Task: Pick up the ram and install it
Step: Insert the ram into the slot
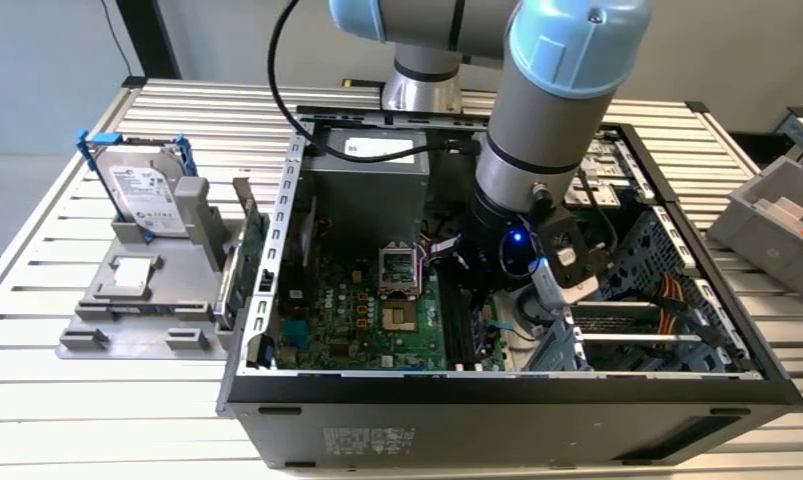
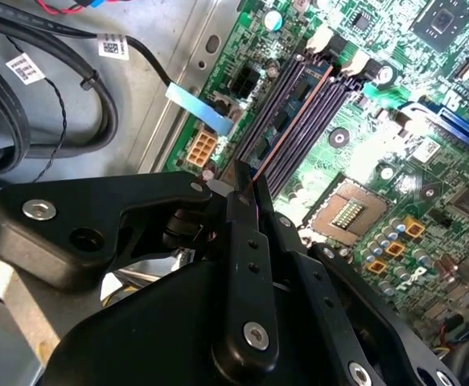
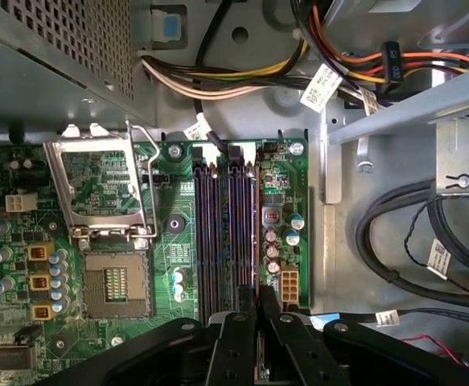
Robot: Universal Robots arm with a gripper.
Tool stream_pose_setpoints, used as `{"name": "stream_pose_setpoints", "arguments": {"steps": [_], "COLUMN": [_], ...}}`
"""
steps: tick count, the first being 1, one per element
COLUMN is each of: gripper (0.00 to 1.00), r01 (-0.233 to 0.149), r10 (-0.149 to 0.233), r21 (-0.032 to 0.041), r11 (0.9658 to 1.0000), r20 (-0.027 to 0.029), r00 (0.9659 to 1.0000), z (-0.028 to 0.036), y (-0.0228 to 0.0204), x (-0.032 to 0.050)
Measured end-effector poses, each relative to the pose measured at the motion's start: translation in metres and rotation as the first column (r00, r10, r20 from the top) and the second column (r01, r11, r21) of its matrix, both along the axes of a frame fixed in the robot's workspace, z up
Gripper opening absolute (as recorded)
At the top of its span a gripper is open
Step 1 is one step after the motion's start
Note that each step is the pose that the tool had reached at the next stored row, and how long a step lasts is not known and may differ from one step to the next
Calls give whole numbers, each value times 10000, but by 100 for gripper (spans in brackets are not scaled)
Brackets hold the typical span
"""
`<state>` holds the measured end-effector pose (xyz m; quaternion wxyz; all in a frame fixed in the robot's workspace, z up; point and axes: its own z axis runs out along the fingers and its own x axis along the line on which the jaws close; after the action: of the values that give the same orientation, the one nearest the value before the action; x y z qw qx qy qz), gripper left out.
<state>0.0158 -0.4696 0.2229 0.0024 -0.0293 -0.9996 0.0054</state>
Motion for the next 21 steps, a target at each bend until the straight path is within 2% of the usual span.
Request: {"name": "stream_pose_setpoints", "arguments": {"steps": [21], "gripper": [0], "r01": [-27], "r10": [27], "r21": [-4], "r11": [10000], "r20": [0], "r00": [10000], "z": [-32], "y": [-1], "x": [-12]}}
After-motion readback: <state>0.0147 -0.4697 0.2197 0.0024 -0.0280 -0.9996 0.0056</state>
